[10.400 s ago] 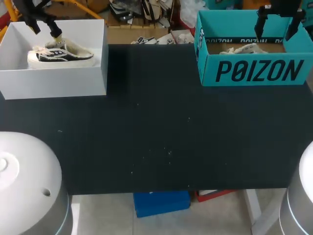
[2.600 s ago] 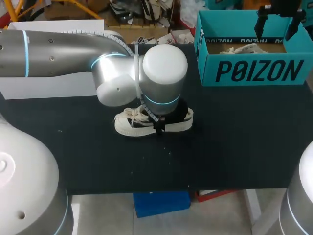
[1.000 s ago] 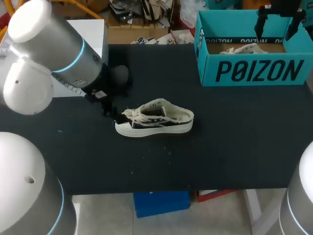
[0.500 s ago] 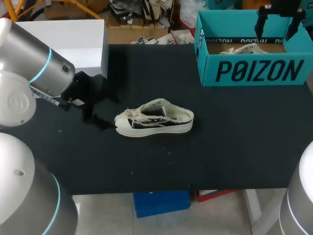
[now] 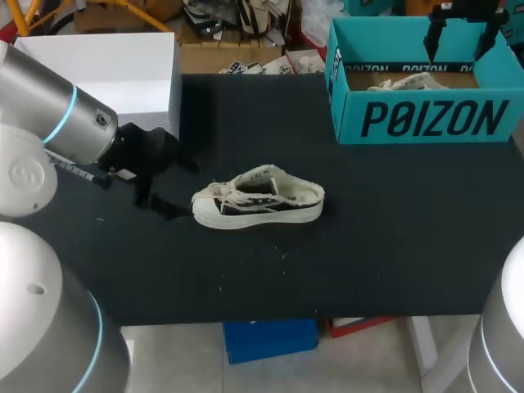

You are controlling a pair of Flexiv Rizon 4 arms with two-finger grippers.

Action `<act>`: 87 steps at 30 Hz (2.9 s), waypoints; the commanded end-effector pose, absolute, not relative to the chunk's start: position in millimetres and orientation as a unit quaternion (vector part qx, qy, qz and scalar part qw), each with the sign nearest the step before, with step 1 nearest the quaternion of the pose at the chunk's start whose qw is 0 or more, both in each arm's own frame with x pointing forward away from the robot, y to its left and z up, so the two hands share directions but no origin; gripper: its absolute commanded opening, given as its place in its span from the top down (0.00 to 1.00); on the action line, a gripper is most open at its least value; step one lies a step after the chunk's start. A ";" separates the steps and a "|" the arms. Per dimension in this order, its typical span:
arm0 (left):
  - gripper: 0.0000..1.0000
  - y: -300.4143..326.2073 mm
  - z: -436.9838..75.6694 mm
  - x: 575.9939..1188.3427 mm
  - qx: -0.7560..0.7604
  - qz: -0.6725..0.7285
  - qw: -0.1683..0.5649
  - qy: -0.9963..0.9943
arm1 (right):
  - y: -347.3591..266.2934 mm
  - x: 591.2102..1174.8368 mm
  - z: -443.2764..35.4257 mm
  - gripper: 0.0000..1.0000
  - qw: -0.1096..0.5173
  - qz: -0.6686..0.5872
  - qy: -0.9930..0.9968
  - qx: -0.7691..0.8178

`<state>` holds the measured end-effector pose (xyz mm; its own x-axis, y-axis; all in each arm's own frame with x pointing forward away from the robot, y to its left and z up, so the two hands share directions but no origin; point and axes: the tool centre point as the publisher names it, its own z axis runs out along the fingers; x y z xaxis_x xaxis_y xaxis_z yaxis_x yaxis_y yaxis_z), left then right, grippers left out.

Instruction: Take the shoe out of the shoebox, open the shoe tongue, remove and reinsert the insole, then place the shoe into the shoebox

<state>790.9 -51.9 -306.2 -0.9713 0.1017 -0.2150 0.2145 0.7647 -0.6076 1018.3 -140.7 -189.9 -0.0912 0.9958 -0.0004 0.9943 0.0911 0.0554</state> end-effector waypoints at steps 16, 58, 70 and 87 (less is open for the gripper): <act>0.00 -52.0 -307.4 790.7 0.085 -0.332 0.086 0.935 | -64.5 1011.1 -157.2 0.00 0.066 0.063 0.956 0.280; 0.00 -52.0 -307.4 790.7 0.085 -0.332 0.086 0.935 | 44.8 899.9 -187.6 0.00 0.027 0.099 0.983 0.151; 0.00 -52.0 -307.4 790.7 0.085 -0.332 0.086 0.935 | 60.7 876.0 -205.8 0.00 -0.007 0.223 0.964 0.147; 0.00 -52.0 -307.4 790.7 0.085 -0.332 0.086 0.935 | 90.1 841.2 -229.0 0.00 0.030 0.283 0.950 0.125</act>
<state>791.5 -52.1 -306.0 -0.9715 0.1020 -0.2140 0.2141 0.7649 -0.6075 846.0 92.9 -226.9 -0.9685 0.2475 0.0260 0.2256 0.8292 0.5115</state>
